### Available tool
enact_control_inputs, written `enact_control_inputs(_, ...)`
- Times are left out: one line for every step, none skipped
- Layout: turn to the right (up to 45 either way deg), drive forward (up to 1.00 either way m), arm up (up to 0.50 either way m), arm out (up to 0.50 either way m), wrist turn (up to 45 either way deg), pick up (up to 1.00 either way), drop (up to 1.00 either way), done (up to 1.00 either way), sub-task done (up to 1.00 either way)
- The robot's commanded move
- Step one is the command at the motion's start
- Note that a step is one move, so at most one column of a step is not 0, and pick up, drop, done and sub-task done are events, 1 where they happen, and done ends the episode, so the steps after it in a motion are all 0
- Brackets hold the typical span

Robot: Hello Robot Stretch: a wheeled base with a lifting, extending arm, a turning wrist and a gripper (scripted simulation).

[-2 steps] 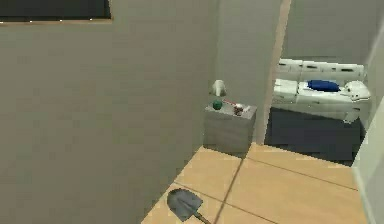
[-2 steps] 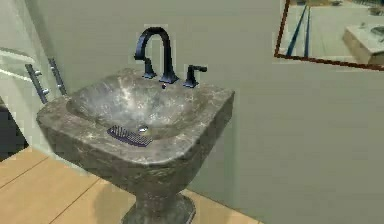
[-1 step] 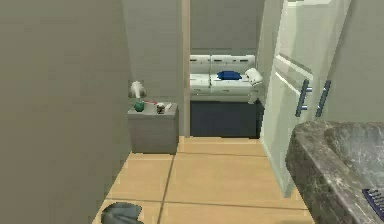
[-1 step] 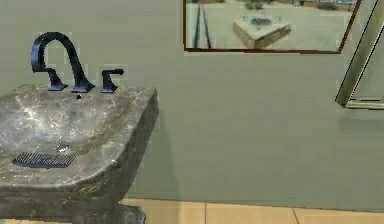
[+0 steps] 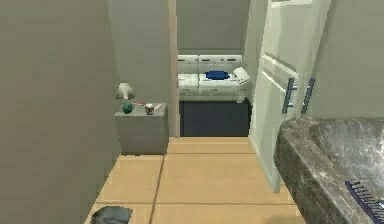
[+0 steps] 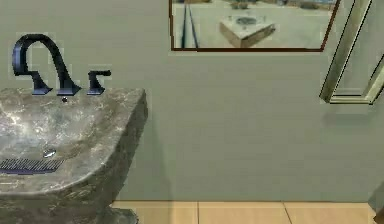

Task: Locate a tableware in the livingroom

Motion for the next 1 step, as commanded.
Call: enact_control_inputs(0.0,1.0,0.0,0.0,0.0,0.0,0.0,0.0,0.0)
